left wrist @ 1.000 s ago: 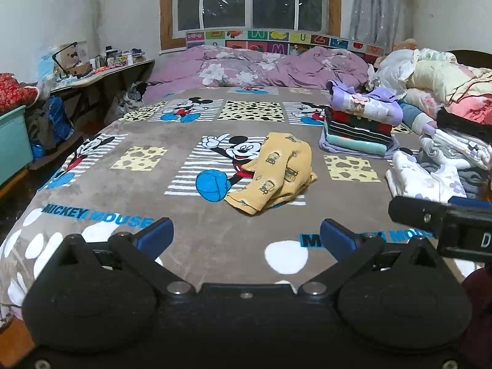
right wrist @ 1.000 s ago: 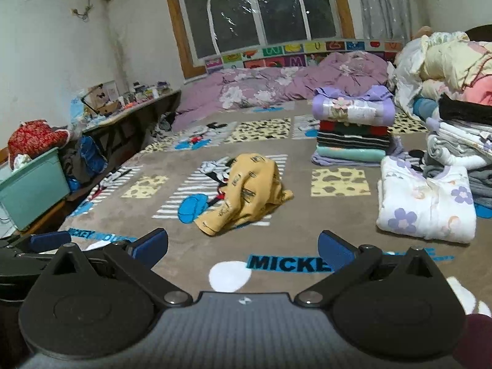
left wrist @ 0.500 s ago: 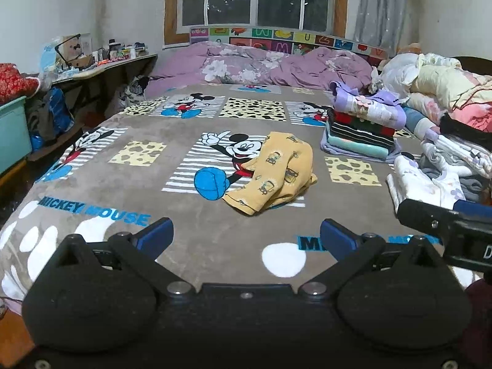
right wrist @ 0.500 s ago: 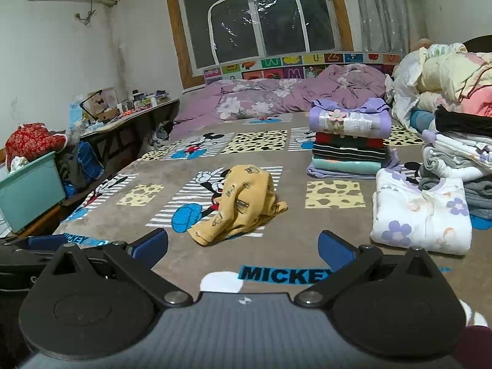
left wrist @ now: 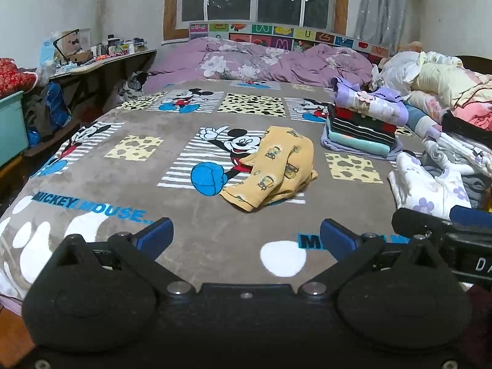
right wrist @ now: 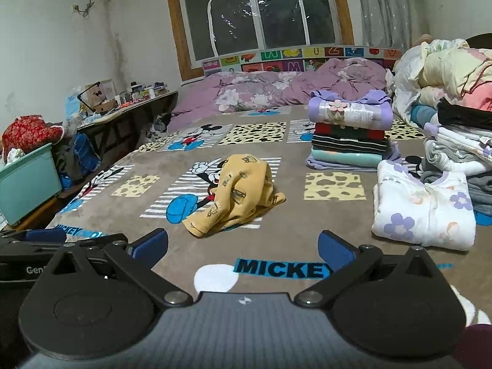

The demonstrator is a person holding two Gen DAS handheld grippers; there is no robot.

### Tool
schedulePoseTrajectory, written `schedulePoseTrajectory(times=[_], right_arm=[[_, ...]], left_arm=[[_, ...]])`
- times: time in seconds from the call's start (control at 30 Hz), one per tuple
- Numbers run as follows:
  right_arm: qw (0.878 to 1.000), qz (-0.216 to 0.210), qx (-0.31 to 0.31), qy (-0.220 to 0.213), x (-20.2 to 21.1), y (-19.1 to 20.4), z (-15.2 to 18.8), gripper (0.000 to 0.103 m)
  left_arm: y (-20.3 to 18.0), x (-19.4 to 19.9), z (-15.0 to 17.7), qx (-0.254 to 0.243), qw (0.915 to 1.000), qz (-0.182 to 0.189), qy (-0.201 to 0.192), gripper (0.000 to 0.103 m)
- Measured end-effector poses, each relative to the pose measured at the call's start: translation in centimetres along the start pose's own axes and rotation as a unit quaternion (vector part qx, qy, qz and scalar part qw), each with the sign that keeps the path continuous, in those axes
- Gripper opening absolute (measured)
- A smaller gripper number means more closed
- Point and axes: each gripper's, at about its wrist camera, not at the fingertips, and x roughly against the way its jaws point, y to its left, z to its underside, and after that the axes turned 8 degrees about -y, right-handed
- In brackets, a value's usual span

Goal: Fold clothes

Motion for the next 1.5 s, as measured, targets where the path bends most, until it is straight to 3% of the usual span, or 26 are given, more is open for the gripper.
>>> schedulePoseTrajectory(times=[0.97,1.5], right_arm=[[1.000,-0.020,0.007,0.021,-2.9,0.1,0.2,0.103],[0.999,-0.019,0.008,0.045,-7.9,-1.8,0.1,0.103]], left_arm=[[0.1,-2.4,0.5,-0.007,0.9998,-0.016,0.008,0.103],[0.1,-7.7,-0.1,-0.035,0.9991,-0.010,0.023,0.103]])
